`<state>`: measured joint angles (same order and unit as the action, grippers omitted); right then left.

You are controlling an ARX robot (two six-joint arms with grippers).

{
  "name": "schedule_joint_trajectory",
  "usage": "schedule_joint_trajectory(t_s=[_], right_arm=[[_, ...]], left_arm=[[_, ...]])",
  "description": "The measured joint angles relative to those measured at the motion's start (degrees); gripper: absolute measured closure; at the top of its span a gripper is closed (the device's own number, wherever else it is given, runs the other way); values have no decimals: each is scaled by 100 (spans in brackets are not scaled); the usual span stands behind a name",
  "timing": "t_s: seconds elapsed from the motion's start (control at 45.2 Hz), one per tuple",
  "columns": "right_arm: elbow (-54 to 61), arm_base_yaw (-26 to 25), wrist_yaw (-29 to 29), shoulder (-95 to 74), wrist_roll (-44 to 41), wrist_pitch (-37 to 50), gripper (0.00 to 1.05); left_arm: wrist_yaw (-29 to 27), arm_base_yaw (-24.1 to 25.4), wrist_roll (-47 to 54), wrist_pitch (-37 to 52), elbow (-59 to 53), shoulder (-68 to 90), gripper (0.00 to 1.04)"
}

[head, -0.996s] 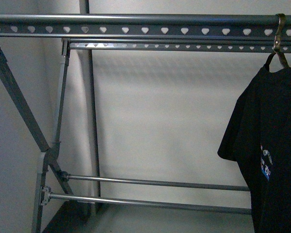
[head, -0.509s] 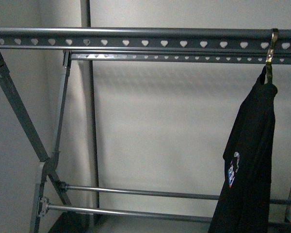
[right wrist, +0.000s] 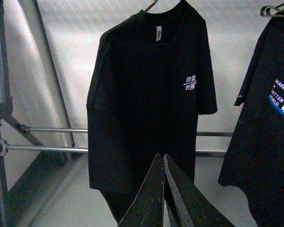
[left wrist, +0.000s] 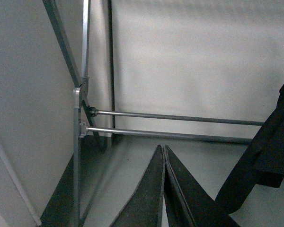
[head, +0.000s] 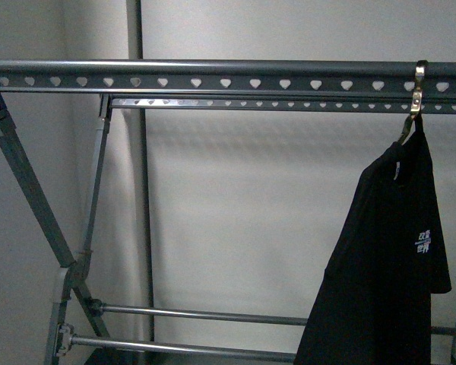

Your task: Hang clothes on hanger

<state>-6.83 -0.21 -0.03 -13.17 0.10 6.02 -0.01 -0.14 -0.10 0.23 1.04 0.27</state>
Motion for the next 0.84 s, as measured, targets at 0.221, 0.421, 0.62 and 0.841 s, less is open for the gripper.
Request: schedule_joint_trajectory(t_s=[0.221, 0.421, 0.62, 0.841], right_arm=[[238, 2, -2, 903, -2, -647, 102], [356, 2, -4, 1021, -2, -647, 102], [522, 4, 0, 1200, -4, -619, 97], [645, 2, -2, 1292, -7, -623, 53]], left_arm=[[0, 0, 0, 0, 0, 0, 101], [-2, 0, -2, 0, 0, -2, 101], [0, 0, 0, 0, 0, -2, 101], [-2, 0, -2, 0, 0, -2, 75]])
